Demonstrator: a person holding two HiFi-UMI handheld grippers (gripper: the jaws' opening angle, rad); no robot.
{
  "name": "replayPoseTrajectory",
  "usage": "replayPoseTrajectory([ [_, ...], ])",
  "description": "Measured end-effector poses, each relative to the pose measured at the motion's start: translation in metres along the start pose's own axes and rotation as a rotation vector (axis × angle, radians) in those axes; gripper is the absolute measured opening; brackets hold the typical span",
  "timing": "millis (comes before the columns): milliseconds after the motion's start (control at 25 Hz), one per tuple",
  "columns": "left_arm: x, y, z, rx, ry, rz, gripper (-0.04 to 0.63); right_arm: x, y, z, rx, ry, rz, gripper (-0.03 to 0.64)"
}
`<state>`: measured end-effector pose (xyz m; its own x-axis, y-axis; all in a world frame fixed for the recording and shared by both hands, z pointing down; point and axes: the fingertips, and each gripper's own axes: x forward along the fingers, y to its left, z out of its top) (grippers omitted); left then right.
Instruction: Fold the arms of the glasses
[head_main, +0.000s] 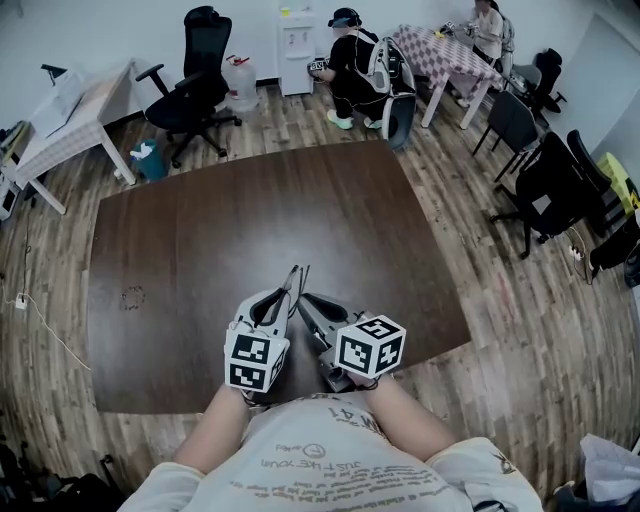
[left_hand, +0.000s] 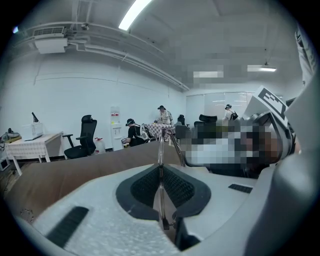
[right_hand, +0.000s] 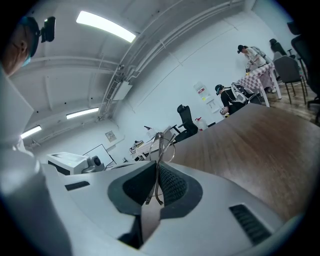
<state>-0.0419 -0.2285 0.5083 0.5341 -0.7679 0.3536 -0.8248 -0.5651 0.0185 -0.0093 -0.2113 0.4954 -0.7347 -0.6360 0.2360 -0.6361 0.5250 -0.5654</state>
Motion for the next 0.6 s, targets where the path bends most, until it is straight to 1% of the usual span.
replayPoseTrajectory([
  [360, 0.0028, -0.0057, 0.0001, -0.01, 0.007, -0.02, 0.035, 0.0001, -0.0014, 0.0026, 0.009, -0.008, 0.0, 0.029],
  [600, 0.0024, -0.0037, -0.0067, -0.061, 0.015, -0.035, 0.035, 0.0052, -0.002, -0.0017, 0.015, 0.005, 0.003, 0.029],
])
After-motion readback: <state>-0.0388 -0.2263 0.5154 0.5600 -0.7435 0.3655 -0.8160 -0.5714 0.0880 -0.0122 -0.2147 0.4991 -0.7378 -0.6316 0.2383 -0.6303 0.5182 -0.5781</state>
